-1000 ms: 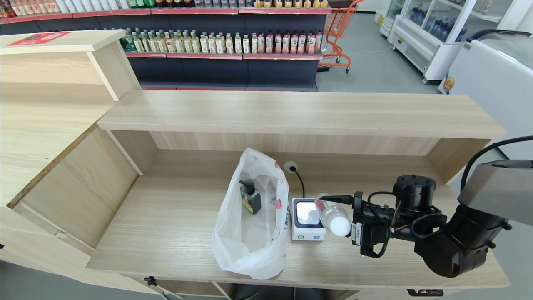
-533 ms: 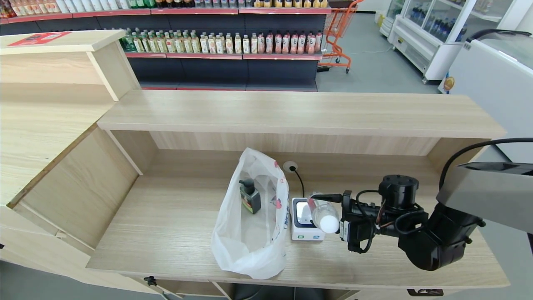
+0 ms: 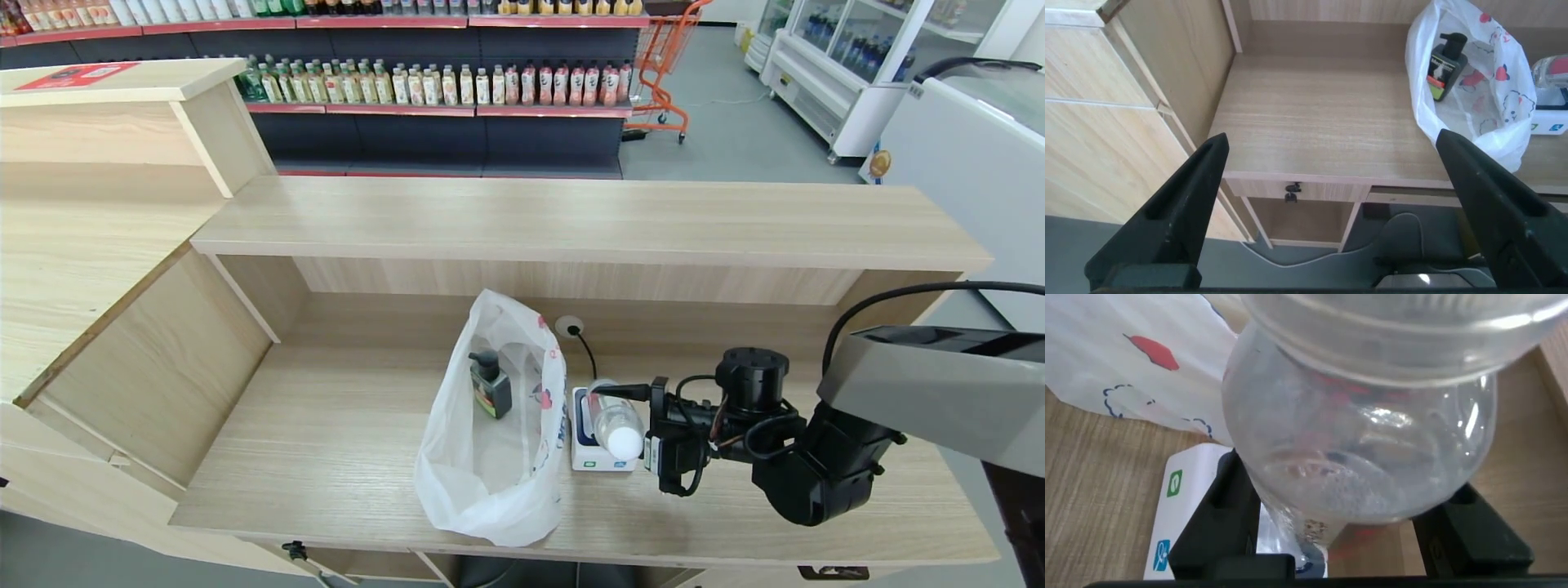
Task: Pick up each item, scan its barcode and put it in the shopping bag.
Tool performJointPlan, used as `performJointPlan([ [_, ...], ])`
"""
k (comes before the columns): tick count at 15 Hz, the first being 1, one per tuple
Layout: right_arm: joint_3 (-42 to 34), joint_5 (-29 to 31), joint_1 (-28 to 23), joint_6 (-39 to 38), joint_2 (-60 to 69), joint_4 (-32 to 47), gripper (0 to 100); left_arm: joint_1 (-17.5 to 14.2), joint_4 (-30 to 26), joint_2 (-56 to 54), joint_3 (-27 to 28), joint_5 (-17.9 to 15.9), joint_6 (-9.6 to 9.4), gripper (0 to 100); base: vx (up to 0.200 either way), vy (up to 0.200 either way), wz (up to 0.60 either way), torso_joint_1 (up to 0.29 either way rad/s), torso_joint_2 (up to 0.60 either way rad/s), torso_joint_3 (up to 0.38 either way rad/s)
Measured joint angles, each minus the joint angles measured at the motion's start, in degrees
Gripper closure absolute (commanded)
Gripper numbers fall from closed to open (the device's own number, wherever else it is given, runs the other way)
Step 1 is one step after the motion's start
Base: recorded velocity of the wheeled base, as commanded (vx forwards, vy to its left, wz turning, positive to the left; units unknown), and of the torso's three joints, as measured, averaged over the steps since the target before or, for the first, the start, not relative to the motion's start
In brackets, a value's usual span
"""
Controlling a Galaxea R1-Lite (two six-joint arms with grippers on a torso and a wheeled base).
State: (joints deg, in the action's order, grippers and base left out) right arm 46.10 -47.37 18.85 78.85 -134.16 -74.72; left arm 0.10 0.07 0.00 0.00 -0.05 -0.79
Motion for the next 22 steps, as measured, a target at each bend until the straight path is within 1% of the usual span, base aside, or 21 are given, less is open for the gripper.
performJointPlan([
  [5, 0.1, 0.0, 0.3, 0.4, -2.0, -2.9, 100, 0.0, 0.0, 0.0, 0.0, 0.0, 0.01, 0, 0.0, 0.0, 0.0, 0.0, 0.0, 0.0],
  [9, -0.2, -0.2, 0.3, -1.0, -1.5, -2.7, 100, 0.1, 0.0, 0.0, 0.0, 0.0, 0.06, 0, 0.0, 0.0, 0.0, 0.0, 0.0, 0.0],
  [10, -1.2, -0.8, 0.2, -1.9, -0.4, -2.6, 100, 0.1, 0.0, 0.0, 0.0, 0.0, 0.04, 0, 0.0, 0.0, 0.0, 0.0, 0.0, 0.0],
  [14, -10.2, -3.3, -1.2, -5.9, 6.3, -4.4, 100, 0.0, 0.0, 0.0, 0.0, 0.0, 0.01, 0, 0.0, 0.0, 0.0, 0.0, 0.0, 0.0],
  [15, -11.8, -3.3, -1.6, -8.7, 8.0, -5.0, 100, 0.0, 0.0, 0.0, 0.0, 0.0, 0.04, 0, 0.0, 0.0, 0.0, 0.0, 0.0, 0.0],
  [16, -13.7, -3.3, -1.8, -13.1, 9.8, -6.1, 100, 0.0, 0.0, 0.0, 0.0, 0.0, 0.06, 0, 0.0, 0.0, 0.0, 0.0, 0.0, 0.0],
  [18, -18.2, -3.1, -2.0, -23.7, 13.5, -8.5, 100, 0.0, 0.0, 0.0, 0.0, 0.0, 0.06, 0, 0.0, 0.0, 0.0, 0.0, 0.0, 0.0],
  [20, -21.9, -1.5, -1.5, -32.3, 16.8, -10.9, 100, 0.0, 0.0, 0.0, 0.0, 0.0, 0.0, 0, 0.0, 0.0, 0.0, 0.0, 0.0, 0.0],
  [22, -25.5, 0.3, -1.3, -39.1, 20.0, -12.3, 100, 0.0, 0.0, 0.0, 0.0, 0.0, 0.0, 0, 0.0, 0.0, 0.0, 0.0, 0.0, 0.0],
])
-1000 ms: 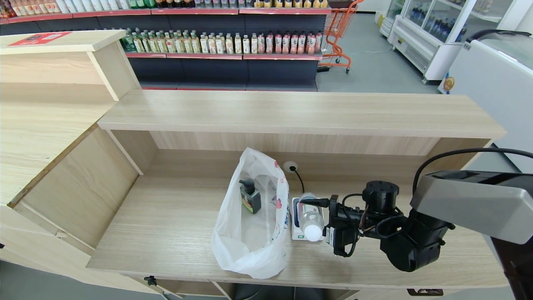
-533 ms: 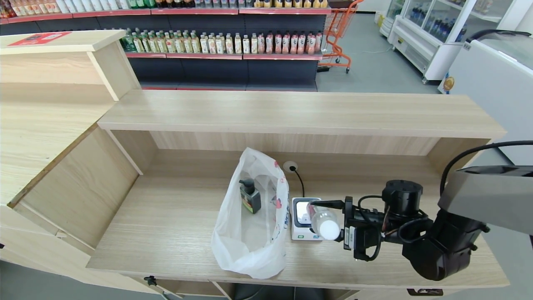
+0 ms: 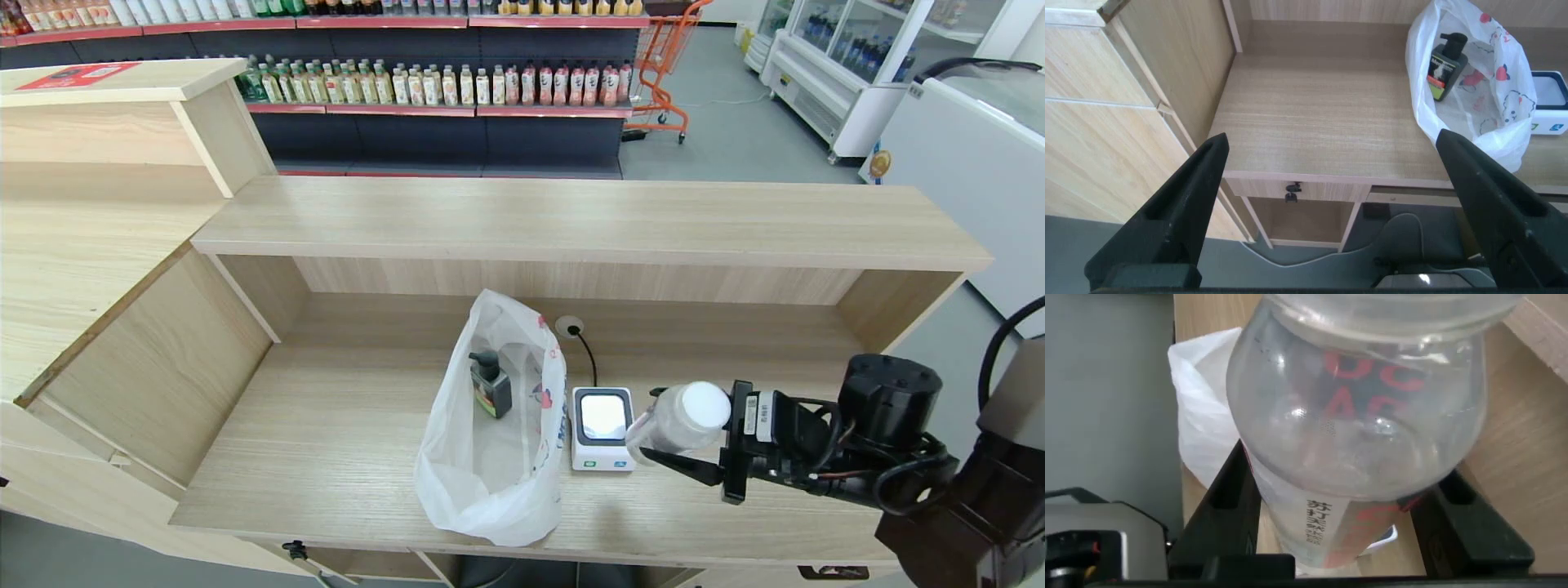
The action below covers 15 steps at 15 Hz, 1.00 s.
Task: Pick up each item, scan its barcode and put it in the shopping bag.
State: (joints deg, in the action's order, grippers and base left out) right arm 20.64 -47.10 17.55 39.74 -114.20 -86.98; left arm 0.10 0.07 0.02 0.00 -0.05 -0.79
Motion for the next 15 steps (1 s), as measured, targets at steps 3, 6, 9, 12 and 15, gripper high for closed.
performJointPlan([
  [3, -4.1, 5.9, -1.0, -10.2, 3.2, -2.5, 100, 0.0, 0.0, 0.0, 0.0, 0.0, 0.0, 0, 0.0, 0.0, 0.0, 0.0, 0.0, 0.0],
  [6, -5.1, 9.3, -1.8, -16.7, 4.2, -2.9, 100, 0.0, 0.0, 0.0, 0.0, 0.0, 0.01, 0, 0.0, 0.0, 0.0, 0.0, 0.0, 0.0],
  [9, -4.3, 10.8, -1.8, -19.8, 3.9, -2.9, 100, 0.0, 0.0, 0.0, 0.0, 0.0, 0.0, 0, 0.0, 0.0, 0.0, 0.0, 0.0, 0.0],
  [12, -3.3, 11.0, 0.9, -22.9, 3.3, -2.9, 100, 0.0, 0.0, 0.0, 0.0, 0.0, 0.09, 0, 0.0, 0.133, 0.0, -0.003, 0.0, 0.003],
  [15, -1.2, 11.2, 4.3, -24.9, 2.1, -2.8, 100, 0.1, 0.0, 0.0, 0.0, 0.0, 0.01, 0, 0.0, 0.133, 0.0, 0.006, 0.0, 0.003],
])
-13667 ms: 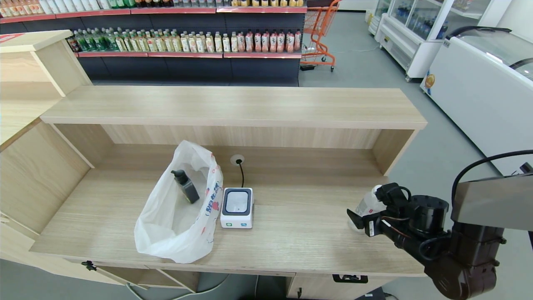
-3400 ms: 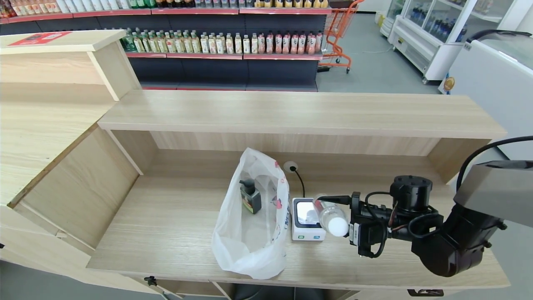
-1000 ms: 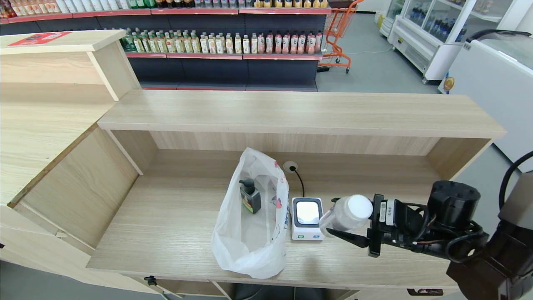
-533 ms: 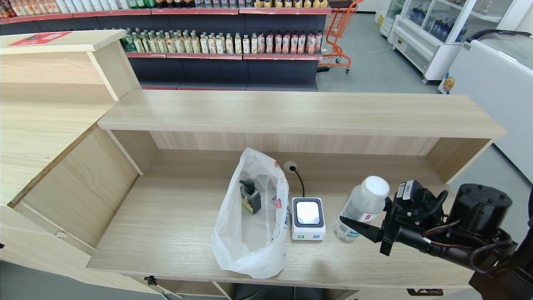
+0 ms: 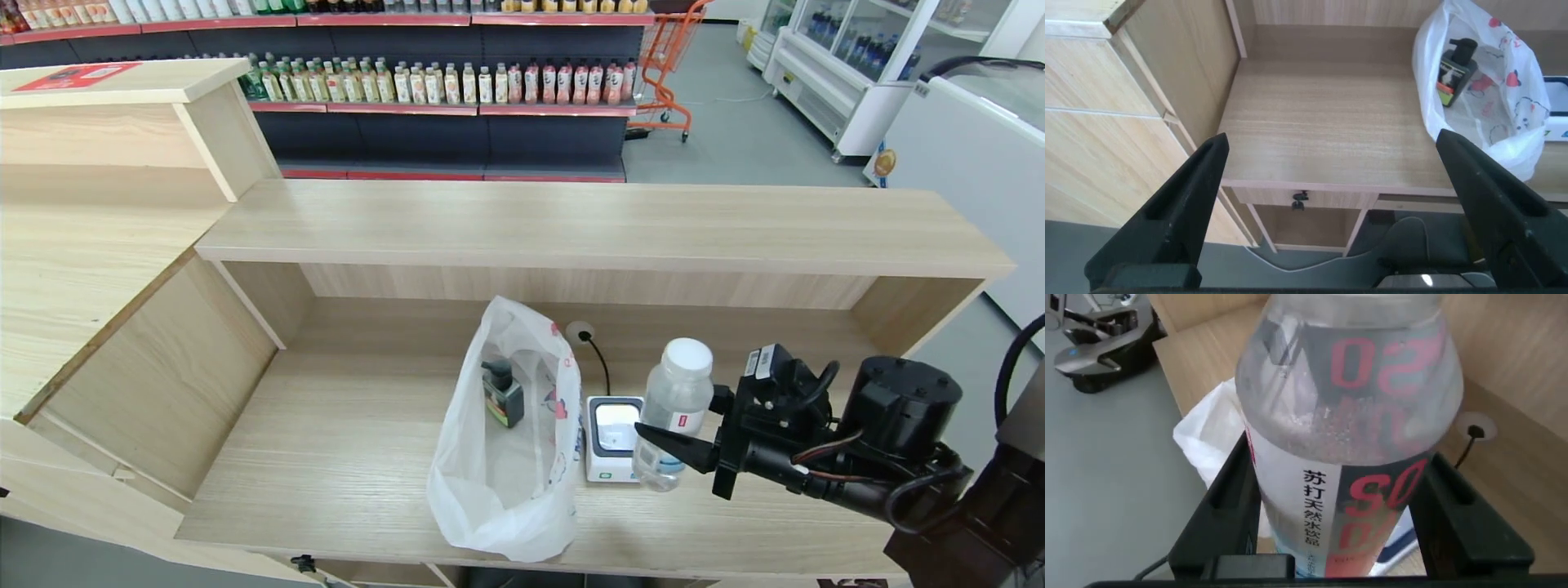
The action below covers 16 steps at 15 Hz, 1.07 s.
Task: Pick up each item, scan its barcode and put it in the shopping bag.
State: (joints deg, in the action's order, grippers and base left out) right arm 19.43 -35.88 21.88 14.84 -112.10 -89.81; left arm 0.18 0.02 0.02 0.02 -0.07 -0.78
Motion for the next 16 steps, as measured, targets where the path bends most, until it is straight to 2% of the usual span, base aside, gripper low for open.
performJointPlan([
  [11, 12.3, -0.6, 5.7, -5.4, -10.7, -0.1, 100, -0.1, 0.0, 0.0, 0.0, 0.0, 0.16, 0, 0.0, 0.0, 0.0, 0.0, 0.0, 0.0],
  [16, 26.0, -0.5, 8.4, -10.6, -17.5, -0.1, 100, -0.1, 0.0, 0.0, 0.0, 0.0, 0.16, 0, 0.0, 0.0, 0.0, 0.0, 0.0, 0.0],
])
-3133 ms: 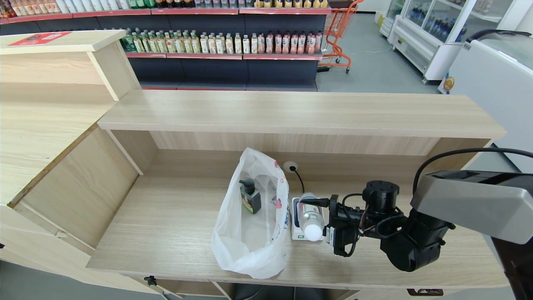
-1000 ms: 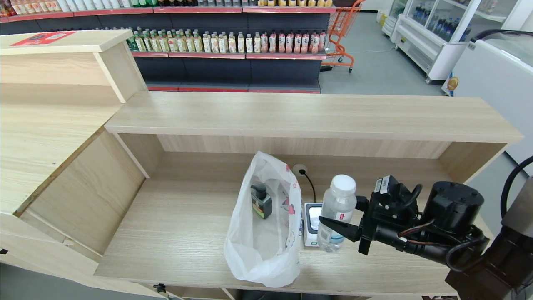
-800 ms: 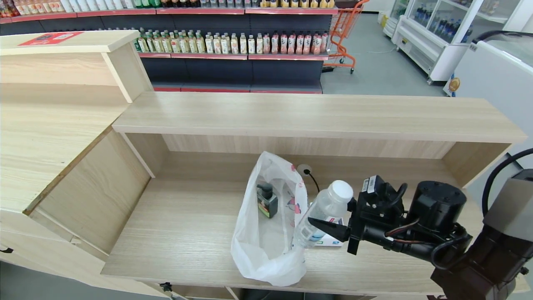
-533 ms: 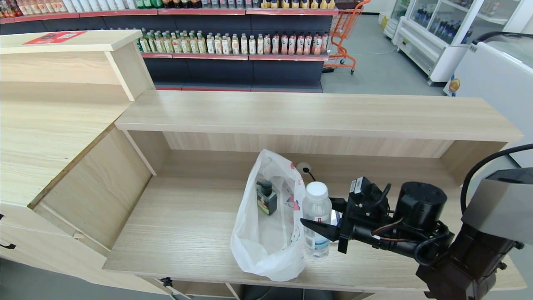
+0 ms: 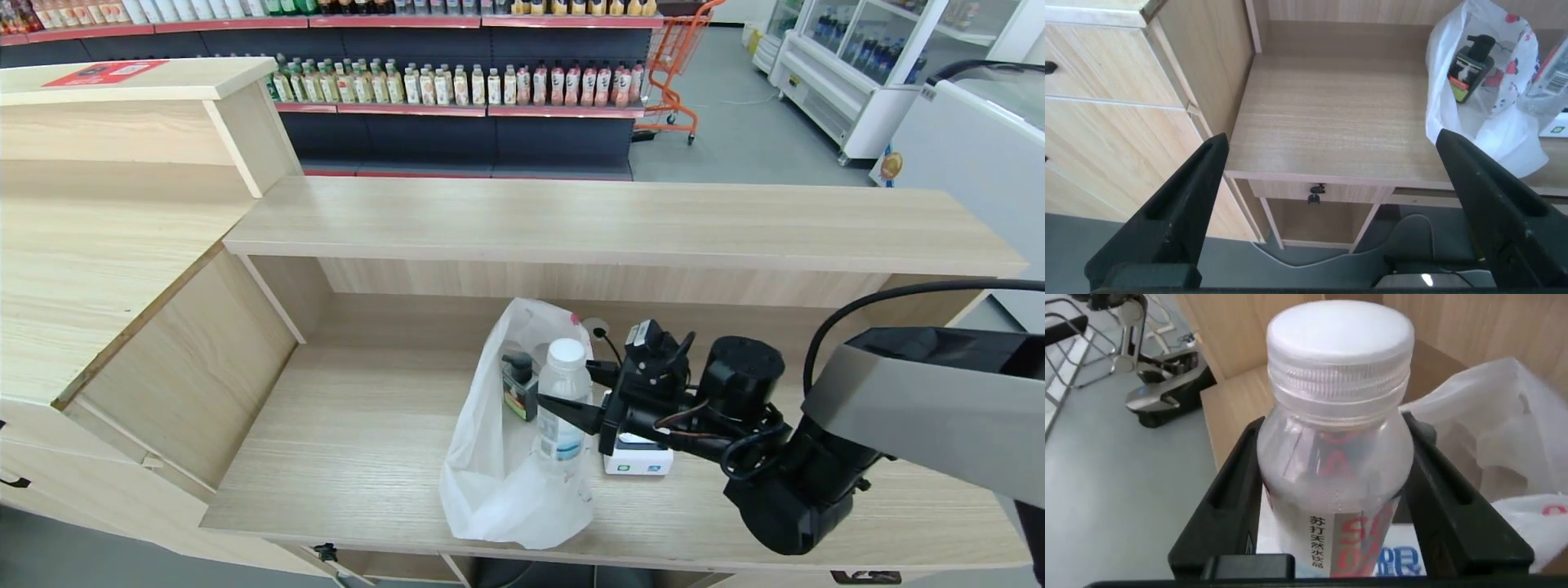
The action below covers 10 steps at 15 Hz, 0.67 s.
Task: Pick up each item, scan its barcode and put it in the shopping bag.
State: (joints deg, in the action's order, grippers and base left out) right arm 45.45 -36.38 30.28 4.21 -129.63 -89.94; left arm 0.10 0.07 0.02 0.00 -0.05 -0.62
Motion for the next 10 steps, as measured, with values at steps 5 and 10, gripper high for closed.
performJointPlan([
  [5, 11.2, 0.1, 1.9, -4.2, -5.3, 0.0, 100, 0.0, 0.0, 0.0, 0.0, 0.0, 0.02, 0, 0.0, 0.0, 0.0, 0.0, 0.0, 0.0],
  [10, 17.0, 0.1, 1.2, -5.3, -8.1, 0.0, 100, 0.0, 0.0, 0.0, 0.0, 0.0, 0.0, 0, 0.0, 0.0, 0.0, 0.0, 0.0, 0.0],
])
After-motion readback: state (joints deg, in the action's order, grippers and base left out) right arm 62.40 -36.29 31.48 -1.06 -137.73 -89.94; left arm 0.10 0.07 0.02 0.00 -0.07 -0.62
